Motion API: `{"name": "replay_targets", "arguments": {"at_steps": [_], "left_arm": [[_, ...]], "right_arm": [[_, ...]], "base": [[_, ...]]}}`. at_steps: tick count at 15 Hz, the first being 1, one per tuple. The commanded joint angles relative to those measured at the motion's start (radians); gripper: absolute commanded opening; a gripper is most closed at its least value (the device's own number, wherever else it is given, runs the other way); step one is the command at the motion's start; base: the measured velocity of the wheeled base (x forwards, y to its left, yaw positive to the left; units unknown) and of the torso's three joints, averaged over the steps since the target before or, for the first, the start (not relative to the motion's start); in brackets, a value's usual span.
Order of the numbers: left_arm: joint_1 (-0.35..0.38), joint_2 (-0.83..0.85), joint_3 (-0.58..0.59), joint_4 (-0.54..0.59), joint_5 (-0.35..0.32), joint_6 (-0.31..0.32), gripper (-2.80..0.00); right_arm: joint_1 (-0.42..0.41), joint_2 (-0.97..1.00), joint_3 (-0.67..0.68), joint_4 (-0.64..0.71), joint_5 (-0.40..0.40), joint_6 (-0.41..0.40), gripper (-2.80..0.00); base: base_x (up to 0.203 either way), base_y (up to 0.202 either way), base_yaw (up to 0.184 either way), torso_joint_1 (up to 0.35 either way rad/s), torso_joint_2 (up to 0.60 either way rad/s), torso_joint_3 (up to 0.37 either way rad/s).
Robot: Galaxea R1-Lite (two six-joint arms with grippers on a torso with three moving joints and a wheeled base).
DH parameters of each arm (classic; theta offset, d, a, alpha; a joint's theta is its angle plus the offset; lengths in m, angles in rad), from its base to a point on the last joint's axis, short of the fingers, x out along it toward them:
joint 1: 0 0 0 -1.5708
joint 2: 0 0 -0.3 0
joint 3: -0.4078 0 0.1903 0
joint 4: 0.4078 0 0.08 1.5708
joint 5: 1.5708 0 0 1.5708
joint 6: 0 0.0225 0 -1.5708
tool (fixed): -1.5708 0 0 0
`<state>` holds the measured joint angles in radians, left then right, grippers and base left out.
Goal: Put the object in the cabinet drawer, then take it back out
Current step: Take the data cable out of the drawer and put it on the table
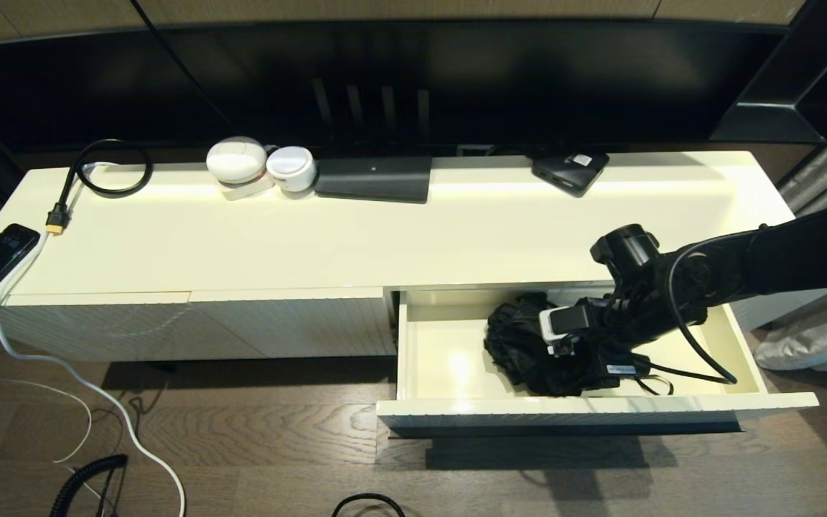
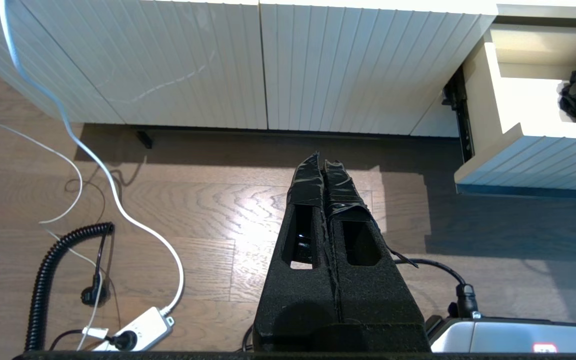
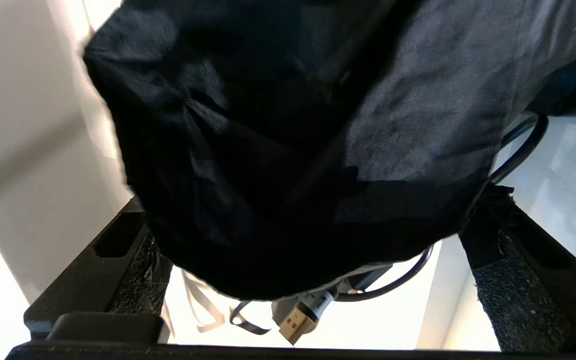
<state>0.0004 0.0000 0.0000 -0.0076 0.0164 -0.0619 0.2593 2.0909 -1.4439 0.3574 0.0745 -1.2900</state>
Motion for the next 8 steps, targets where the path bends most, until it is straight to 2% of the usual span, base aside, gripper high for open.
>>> {"name": "replay_targets", "arguments": {"at_steps": [1,8], "left_arm": [[0.001,0.000,0.000,0.000,0.000,-0.001,-2.80],[0.000,0.000,0.000,-0.001,0.000,-0.001,-2.80]], "right_arm": [[-0.014,-0.007,-0.003,0.008,0.001,-0.031,0.00],[-0.093,-0.025,0.041,0.016,0.001,-0.124,0.00]], "base": [[0.000,0.000,0.000,0.000,0.00,0.000],[0.000,0.000,0.000,0.000,0.00,0.000]]}}
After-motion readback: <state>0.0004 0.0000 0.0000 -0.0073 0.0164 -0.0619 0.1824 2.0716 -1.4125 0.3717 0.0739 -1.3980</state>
